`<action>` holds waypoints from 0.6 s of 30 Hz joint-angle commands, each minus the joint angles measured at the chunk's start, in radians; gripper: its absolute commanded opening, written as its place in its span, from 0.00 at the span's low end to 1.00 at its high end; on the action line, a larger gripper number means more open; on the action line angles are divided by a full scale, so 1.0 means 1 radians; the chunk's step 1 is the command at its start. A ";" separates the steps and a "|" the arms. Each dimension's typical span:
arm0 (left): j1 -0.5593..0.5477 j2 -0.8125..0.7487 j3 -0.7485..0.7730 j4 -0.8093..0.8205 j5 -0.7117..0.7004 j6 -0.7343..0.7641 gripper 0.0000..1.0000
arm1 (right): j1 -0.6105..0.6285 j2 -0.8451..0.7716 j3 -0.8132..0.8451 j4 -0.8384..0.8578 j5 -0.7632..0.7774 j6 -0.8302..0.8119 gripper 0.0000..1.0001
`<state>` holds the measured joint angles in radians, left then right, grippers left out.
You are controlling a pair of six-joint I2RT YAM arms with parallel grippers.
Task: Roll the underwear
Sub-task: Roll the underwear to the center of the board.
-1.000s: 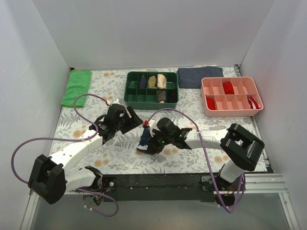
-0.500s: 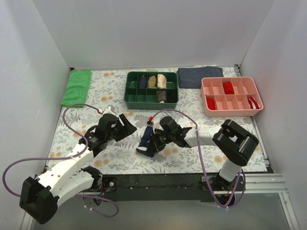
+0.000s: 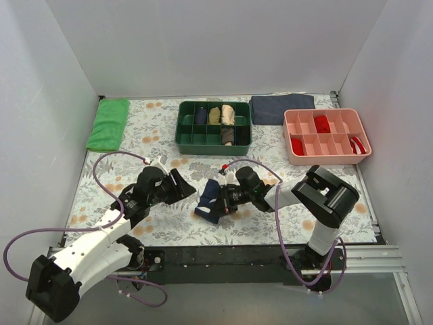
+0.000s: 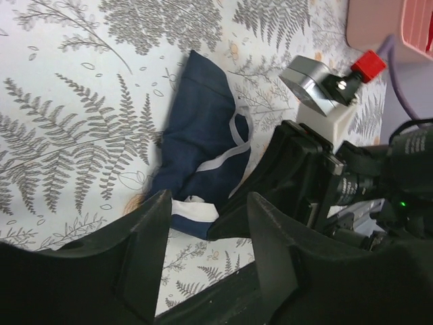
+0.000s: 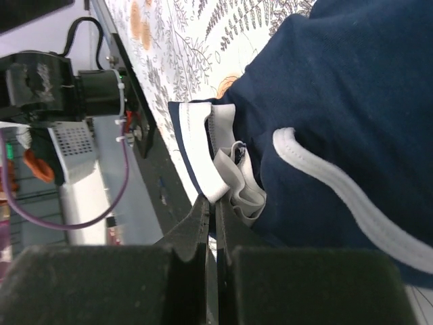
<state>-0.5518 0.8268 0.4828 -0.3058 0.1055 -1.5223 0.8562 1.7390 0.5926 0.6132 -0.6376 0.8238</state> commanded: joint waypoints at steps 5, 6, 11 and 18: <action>-0.022 0.002 -0.016 0.066 0.135 0.083 0.30 | -0.028 0.034 0.064 -0.028 -0.028 0.064 0.01; -0.025 0.000 -0.019 0.068 0.140 0.085 0.29 | -0.031 0.034 0.072 -0.055 -0.019 0.055 0.01; -0.074 0.026 -0.049 0.092 0.142 0.067 0.02 | -0.042 0.054 0.090 -0.098 -0.011 0.060 0.01; -0.180 0.145 -0.020 0.112 0.036 0.050 0.00 | -0.060 0.071 0.092 -0.064 -0.037 0.092 0.01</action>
<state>-0.6907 0.9161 0.4438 -0.2249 0.1989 -1.4696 0.8078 1.7916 0.6586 0.5411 -0.6624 0.9012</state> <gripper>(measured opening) 0.010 0.054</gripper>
